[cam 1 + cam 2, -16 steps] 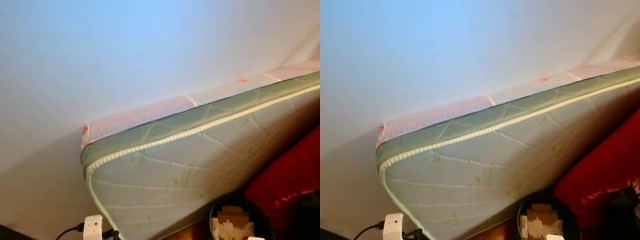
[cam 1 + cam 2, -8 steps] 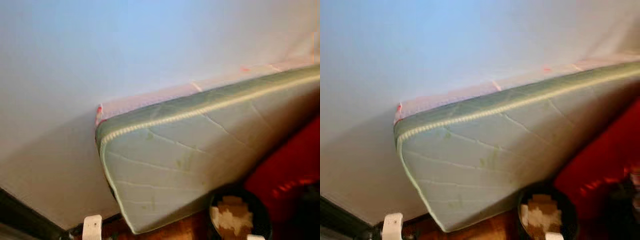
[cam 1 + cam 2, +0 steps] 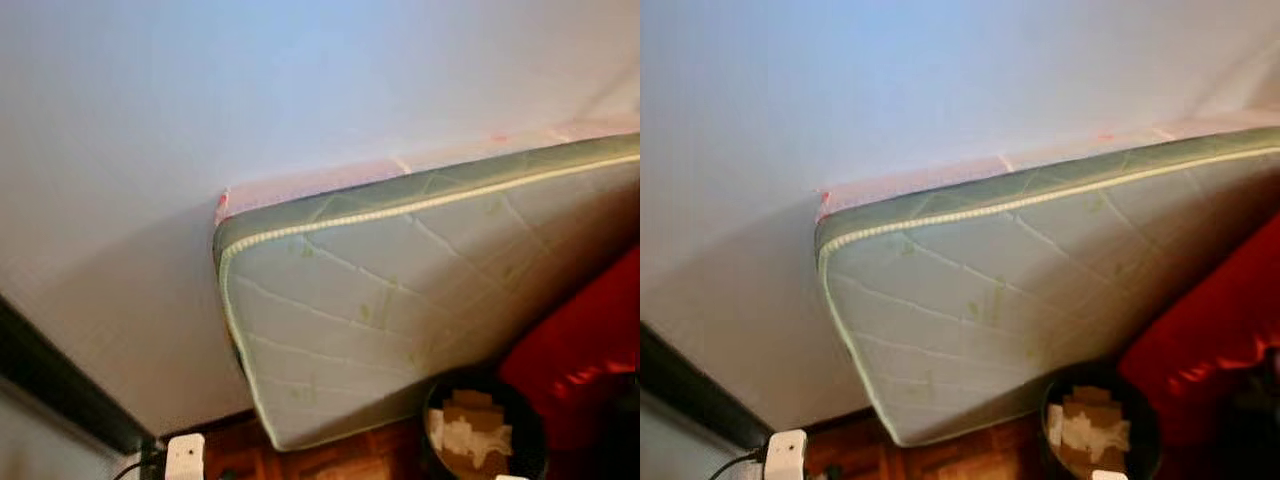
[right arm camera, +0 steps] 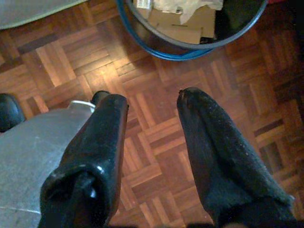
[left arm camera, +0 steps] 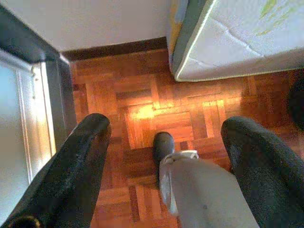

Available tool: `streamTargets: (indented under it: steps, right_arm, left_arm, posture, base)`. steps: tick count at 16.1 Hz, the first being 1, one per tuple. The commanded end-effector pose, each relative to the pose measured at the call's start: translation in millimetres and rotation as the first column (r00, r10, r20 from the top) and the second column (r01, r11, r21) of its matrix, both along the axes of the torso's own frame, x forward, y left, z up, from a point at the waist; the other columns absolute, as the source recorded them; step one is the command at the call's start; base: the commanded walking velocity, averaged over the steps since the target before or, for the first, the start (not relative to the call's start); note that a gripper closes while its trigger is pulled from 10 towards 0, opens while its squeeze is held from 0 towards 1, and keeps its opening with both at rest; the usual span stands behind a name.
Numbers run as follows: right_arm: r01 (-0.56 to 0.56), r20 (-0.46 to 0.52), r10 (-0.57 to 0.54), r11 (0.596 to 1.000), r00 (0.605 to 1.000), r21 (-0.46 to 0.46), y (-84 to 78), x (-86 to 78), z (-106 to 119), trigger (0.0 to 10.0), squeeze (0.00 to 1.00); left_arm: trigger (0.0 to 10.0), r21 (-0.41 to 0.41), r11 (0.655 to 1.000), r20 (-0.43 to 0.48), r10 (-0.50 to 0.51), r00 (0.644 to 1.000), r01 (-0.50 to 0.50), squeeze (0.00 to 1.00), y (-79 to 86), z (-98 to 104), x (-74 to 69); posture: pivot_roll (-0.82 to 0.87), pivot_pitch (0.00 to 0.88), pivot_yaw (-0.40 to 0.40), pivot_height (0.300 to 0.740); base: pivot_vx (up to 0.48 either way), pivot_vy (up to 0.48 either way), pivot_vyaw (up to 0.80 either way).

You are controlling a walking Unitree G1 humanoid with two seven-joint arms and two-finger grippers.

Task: Clean up the room

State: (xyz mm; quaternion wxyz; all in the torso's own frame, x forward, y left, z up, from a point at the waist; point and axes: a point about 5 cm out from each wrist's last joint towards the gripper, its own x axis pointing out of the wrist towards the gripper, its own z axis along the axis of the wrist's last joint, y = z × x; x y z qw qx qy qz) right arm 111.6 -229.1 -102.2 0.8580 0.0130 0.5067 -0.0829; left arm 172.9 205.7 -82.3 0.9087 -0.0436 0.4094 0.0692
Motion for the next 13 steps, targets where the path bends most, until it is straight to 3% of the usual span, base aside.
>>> streamTargets:
  steps: [1,6,13]
  right_arm:
    - [0.048,-0.006,-0.048,0.988,0.999,0.146,17.8,29.3,3.9,10.0,0.00]
    - [0.052,-0.010,-0.051,0.988,0.999,0.143,17.0,28.9,3.8,10.0,0.00]
    - [0.036,-0.022,-0.033,0.990,0.999,0.139,16.5,28.0,3.6,10.0,0.00]
  left_arm:
    - [10.0,0.077,0.997,-0.212,-0.014,0.977,0.031,0.00,40.8,-10.0,-40.5]
    - [10.0,0.064,0.998,-0.203,-0.014,0.979,0.027,0.00,34.1,-10.4,-36.3]
    - [10.0,0.076,0.997,-0.215,-0.016,0.977,0.033,0.00,42.0,-10.6,-43.9]
  posture:
    - [0.05,0.000,-0.006,0.740]
    - [0.05,0.000,-0.008,0.740]
    - [0.05,0.000,-0.011,0.740]
  base:
    - [0.000,0.000,0.00]
    - [0.000,0.000,0.00]
    - [0.000,0.000,-0.78]
